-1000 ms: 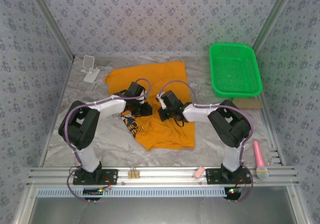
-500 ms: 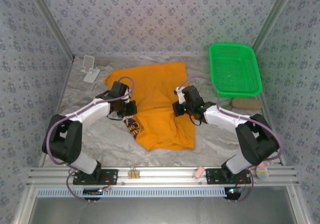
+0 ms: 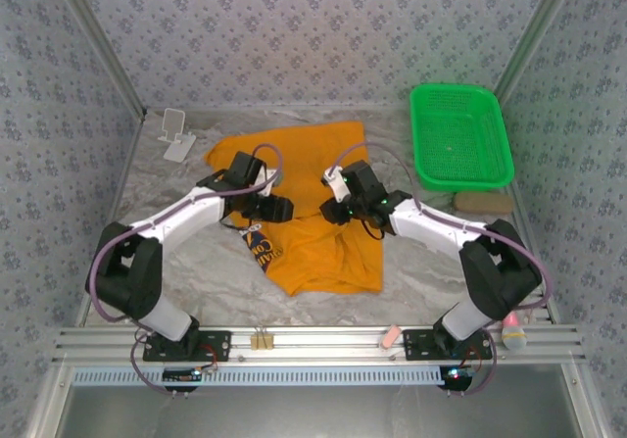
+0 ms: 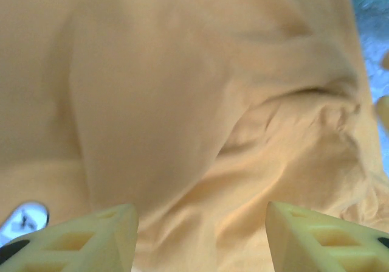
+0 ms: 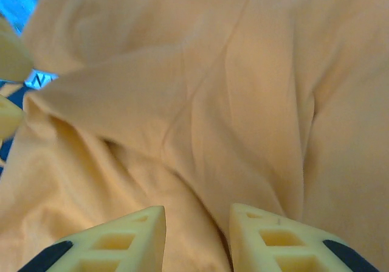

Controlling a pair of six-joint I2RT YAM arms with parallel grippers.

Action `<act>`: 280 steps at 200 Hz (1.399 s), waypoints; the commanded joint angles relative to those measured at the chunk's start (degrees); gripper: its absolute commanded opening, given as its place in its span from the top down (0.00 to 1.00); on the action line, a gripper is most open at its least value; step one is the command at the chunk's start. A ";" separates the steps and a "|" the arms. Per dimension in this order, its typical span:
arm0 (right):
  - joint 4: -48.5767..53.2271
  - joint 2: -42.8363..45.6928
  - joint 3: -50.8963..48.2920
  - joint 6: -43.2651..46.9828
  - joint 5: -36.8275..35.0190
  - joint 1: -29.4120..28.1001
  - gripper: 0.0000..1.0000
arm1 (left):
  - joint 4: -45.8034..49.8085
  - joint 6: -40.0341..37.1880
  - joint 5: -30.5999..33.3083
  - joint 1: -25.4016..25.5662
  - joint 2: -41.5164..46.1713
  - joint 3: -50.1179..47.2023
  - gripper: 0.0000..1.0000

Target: Fold the inside-out t-shirt

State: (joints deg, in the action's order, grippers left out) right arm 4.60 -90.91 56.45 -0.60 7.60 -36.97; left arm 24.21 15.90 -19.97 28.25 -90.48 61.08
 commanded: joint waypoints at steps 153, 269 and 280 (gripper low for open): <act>-19.50 -6.04 -7.31 8.91 14.11 -1.61 0.57 | -6.83 -1.84 -11.33 0.41 -4.01 5.53 1.00; -19.57 -0.82 -16.30 32.34 19.41 -5.76 1.00 | -9.74 4.98 -18.85 -3.87 -7.08 1.59 0.88; -17.94 1.40 -18.23 40.56 18.37 -7.65 1.00 | -10.82 5.51 -18.07 -4.71 -7.17 0.76 0.85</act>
State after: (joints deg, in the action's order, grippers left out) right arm -18.87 -95.31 41.52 20.47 22.22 -41.45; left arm 16.03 19.22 -37.76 25.85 -97.93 63.29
